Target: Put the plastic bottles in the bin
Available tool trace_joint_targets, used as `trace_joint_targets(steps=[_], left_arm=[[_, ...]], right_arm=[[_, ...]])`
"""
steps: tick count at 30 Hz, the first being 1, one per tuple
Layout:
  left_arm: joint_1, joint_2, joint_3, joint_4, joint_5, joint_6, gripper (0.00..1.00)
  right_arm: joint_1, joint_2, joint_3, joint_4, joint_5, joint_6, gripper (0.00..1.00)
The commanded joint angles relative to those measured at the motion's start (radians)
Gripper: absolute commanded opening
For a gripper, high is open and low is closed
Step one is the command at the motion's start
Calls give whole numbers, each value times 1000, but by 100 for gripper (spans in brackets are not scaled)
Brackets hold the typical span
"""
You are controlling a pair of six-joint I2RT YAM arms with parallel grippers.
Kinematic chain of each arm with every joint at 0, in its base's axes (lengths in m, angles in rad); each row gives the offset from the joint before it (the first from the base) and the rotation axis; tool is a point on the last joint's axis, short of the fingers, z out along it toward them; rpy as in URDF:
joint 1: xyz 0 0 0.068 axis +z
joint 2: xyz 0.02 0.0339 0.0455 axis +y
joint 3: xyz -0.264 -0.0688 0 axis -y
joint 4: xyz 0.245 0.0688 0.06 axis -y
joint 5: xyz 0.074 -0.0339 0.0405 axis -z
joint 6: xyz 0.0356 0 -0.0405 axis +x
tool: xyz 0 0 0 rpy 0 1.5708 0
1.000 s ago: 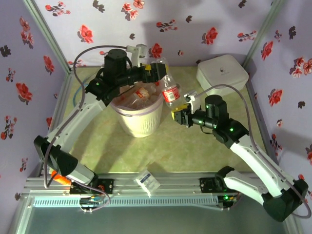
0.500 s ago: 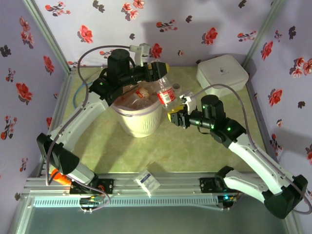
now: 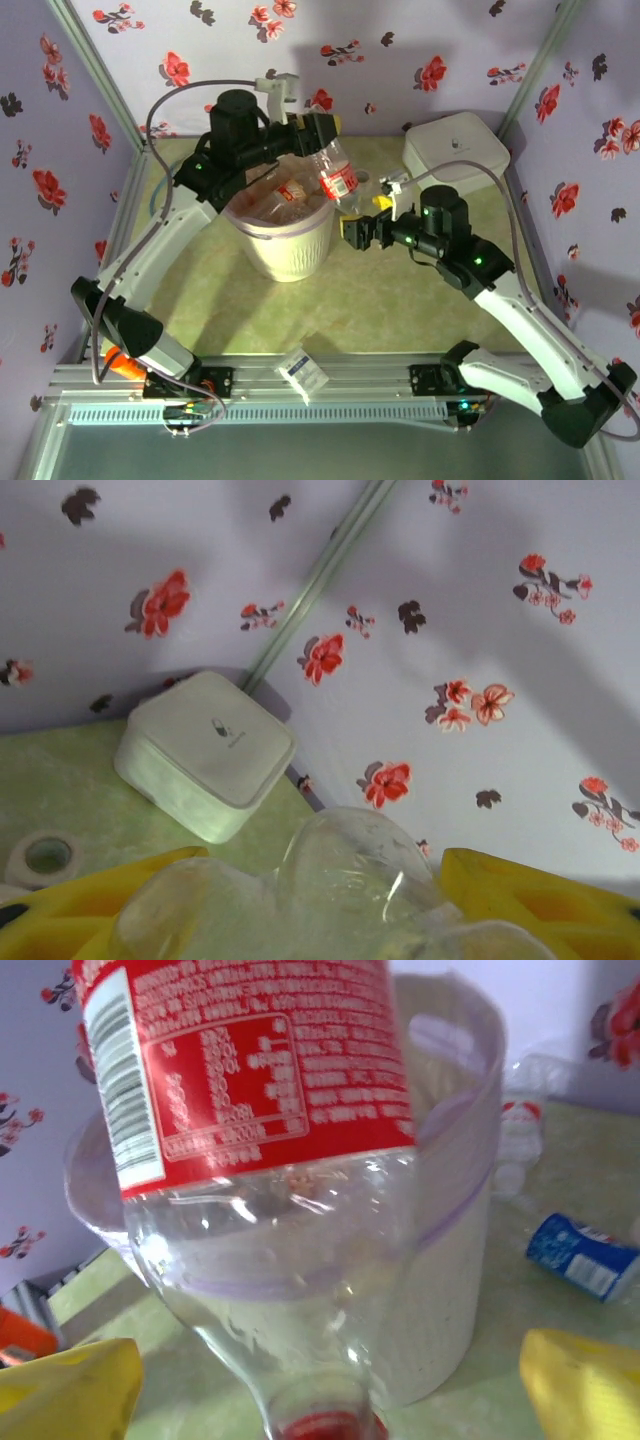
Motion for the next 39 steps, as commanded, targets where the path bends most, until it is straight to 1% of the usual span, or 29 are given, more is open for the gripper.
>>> trace_joint_targets(steps=[1, 6, 12, 14, 16, 20, 22, 25, 32, 35, 39], left_arm=[[44, -27, 47, 30, -74, 40, 50], [120, -86, 13, 102, -138, 46, 46], [229, -179, -117, 194, -203, 40, 42], [246, -213, -168, 208, -269, 86, 42], [253, -235, -204, 200, -326, 161, 41], [252, -265, -244, 140, -439, 322, 39], [252, -277, -259, 110, -496, 388, 36], [251, -291, -271, 69, -552, 470, 34], [250, -297, -293, -9, -595, 592, 31], [250, -294, -344, -3, -588, 602, 30], [249, -301, -441, 21, -546, 587, 29]], right_arm=[[4, -63, 17, 14, 146, 19, 99], [-20, -112, -31, 9, 227, 45, 99], [-72, -109, -67, -6, 197, 87, 99], [-78, -103, -73, -4, 185, 90, 99], [-81, -100, -77, -3, 180, 91, 99], [-88, -90, -80, -8, 170, 92, 99], [-93, -86, -85, -9, 167, 93, 99], [-96, -75, -91, -1, 159, 103, 99], [-98, -48, -85, 0, 149, 107, 99], [-98, -27, -81, 12, 141, 109, 99], [-99, -5, -71, 20, 137, 112, 99]])
